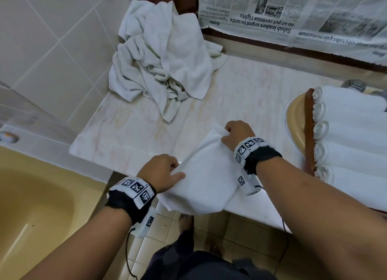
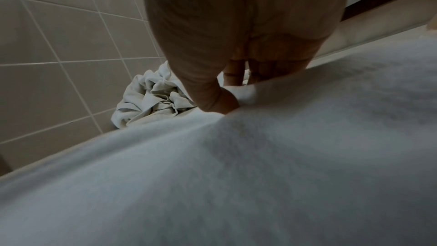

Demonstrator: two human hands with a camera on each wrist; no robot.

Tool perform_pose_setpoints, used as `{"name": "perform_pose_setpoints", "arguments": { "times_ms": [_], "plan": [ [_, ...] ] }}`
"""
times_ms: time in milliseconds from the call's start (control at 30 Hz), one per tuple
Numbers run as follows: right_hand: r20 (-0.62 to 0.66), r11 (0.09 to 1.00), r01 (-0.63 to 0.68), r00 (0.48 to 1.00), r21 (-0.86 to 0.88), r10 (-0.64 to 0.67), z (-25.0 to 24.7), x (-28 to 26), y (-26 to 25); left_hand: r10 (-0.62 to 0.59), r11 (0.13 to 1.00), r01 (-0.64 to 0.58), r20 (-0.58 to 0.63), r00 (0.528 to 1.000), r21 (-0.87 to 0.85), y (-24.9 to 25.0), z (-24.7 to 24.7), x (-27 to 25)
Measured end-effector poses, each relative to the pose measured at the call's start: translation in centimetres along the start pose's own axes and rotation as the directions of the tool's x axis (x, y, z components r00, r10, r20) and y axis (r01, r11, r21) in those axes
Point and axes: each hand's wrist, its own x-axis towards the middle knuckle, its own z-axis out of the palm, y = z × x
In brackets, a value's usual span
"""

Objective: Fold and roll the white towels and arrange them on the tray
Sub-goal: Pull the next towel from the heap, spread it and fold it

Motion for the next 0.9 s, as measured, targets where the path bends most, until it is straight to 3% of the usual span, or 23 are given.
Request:
{"name": "perform_pose_setpoints", "arguments": {
  "times_ms": [100, 233, 433, 600, 800, 900],
  "plan": [
    [0.043, 1.000, 0.017, 0.999, -0.001, -0.017, 0.0, -0.4, 0.2, 0.087, 0.991, -0.088, -0.009, 0.996, -0.103, 2.7, 0.0, 2.5],
    [0.061, 0.997, 0.072, 0.995, 0.023, -0.074, 0.0, -1.1, 1.1, 0.080, 0.977, -0.071, 0.033, 0.996, -0.202, 6.2, 0.3, 6.8],
    [0.043, 0.982, 0.067, 0.996, 0.174, -0.076, -1.6, -3.1, 3.3, 0.077, 0.997, -0.079, 0.074, 0.994, 0.026, 8.3, 0.2, 11.3],
    [0.117, 0.999, -0.031, 0.992, -0.034, 0.035, -2.7, -4.1, 6.3, 0.062, 0.986, -0.082, 0.142, 0.988, 0.143, 9.0, -0.3, 13.0],
    [0.163, 0.994, -0.031, 0.985, -0.104, 0.048, -3.1, -3.6, 6.8, 0.054, 0.972, -0.102, 0.224, 0.973, 0.211, 9.9, -1.1, 14.2],
    [0.164, 0.984, -0.012, 0.985, -0.179, 0.042, -2.9, -2.9, 6.4, 0.039, 0.977, -0.061, 0.110, 0.993, 0.206, 10.4, -1.2, 13.1]
  ]
}}
